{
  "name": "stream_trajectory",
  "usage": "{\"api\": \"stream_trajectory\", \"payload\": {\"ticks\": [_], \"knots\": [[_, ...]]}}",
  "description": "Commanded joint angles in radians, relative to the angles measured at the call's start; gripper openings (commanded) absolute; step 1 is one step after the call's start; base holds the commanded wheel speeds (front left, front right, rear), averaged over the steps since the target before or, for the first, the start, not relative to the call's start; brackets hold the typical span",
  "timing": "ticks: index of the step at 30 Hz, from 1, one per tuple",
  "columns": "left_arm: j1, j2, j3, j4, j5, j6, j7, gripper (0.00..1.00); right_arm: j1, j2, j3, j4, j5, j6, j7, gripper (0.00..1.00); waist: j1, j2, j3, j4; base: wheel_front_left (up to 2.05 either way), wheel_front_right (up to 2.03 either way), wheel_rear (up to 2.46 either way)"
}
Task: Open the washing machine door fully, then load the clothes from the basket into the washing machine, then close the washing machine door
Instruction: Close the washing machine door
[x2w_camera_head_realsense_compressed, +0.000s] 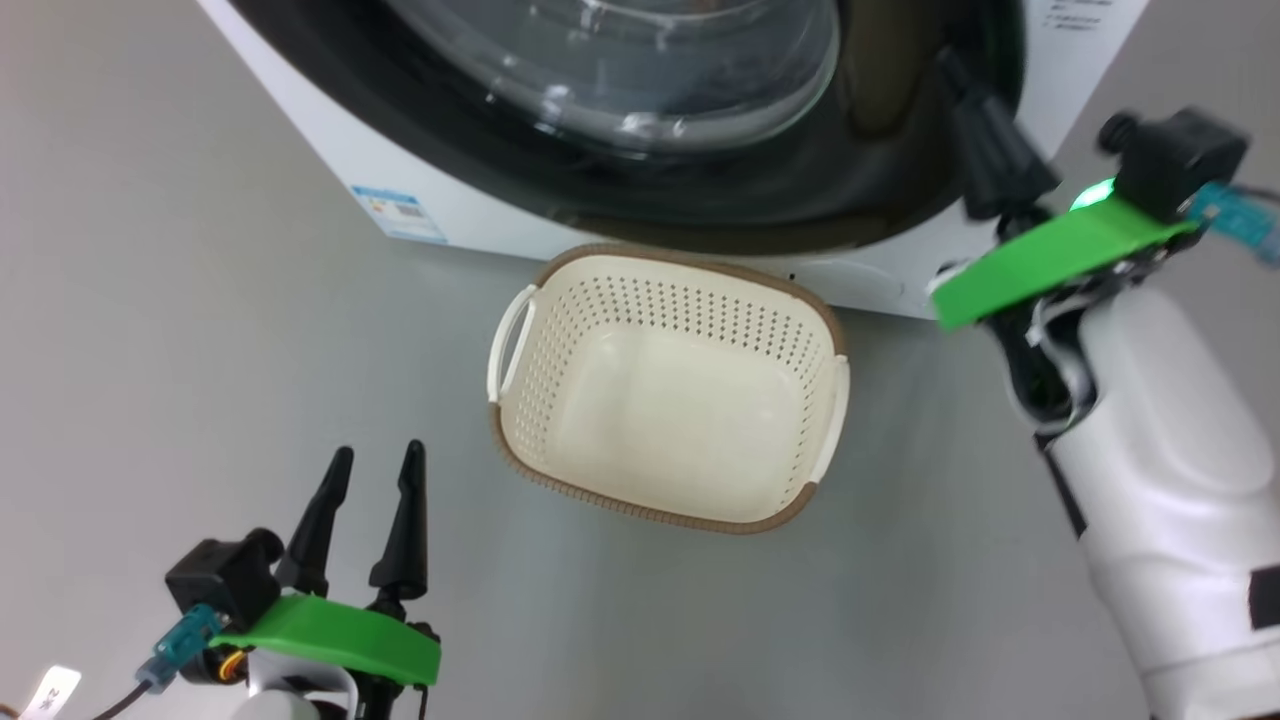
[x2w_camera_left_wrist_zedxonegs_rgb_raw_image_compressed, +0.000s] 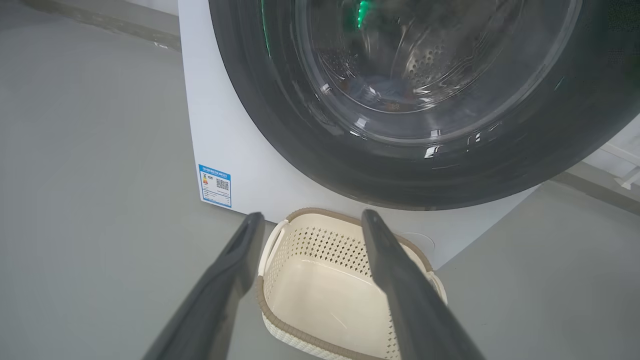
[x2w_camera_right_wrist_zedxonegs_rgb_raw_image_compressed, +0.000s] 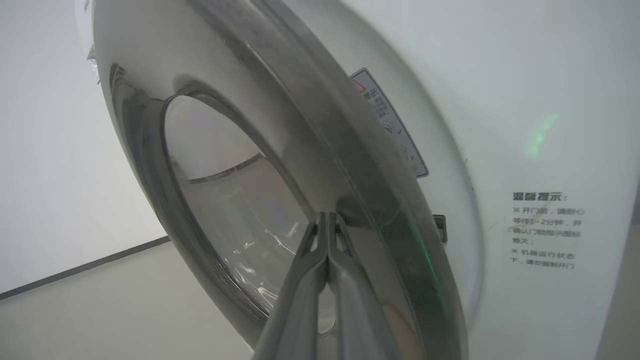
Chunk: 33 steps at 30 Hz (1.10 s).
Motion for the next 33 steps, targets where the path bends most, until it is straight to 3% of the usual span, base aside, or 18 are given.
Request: {"api": "stream_trajectory", "payload": {"ticks": [1,12,22,23,24,25,27,33], "knots": [[-0.028,0.014,0.026,-0.026,0.000,-0.002,-0.009,1.00,-0.040,0.020,-0.012,-0.011,-0.007,0.001,-0.005,0.00,0.0000,0.0000,0.020,0.019,0.00,0.00,0.00],[-0.070,0.014,0.010,-0.038,-0.003,-0.002,-0.009,1.00,-0.160,0.040,-0.114,0.044,-0.043,0.001,-0.005,0.00,0.0000,0.0000,0.070,0.050,0.00,0.00,0.00],[-0.051,0.025,0.034,-0.022,0.012,-0.002,-0.009,1.00,-0.040,0.054,-0.055,0.016,-0.040,0.001,-0.005,0.00,0.0000,0.0000,0.024,0.012,0.00,0.00,0.00],[-0.047,0.028,0.037,-0.022,0.014,-0.002,-0.009,1.00,-0.017,0.054,-0.044,0.011,-0.037,0.001,-0.005,0.07,0.0000,0.0000,0.017,0.003,0.00,0.00,0.00],[-0.043,0.032,0.040,-0.021,0.016,-0.002,-0.009,1.00,0.007,0.053,-0.036,0.003,-0.036,0.001,-0.005,0.30,0.0000,0.0000,0.008,-0.005,0.00,0.00,0.00],[-0.039,0.036,0.043,-0.020,0.018,-0.002,-0.009,1.00,0.033,0.054,-0.032,-0.005,-0.033,0.001,-0.005,0.44,0.0000,0.0000,0.000,-0.014,0.00,0.00,0.00],[-0.031,0.043,0.051,-0.020,0.022,-0.002,-0.009,1.00,0.085,0.054,-0.021,-0.022,-0.026,0.001,-0.005,0.98,0.0000,0.0000,-0.015,-0.032,0.00,0.00,0.00],[-0.003,0.072,0.067,-0.023,0.018,-0.002,-0.009,1.00,0.238,0.052,-0.015,-0.060,-0.009,0.001,-0.005,1.00,0.0000,0.0000,-0.064,-0.093,0.00,0.00,0.00]]}}
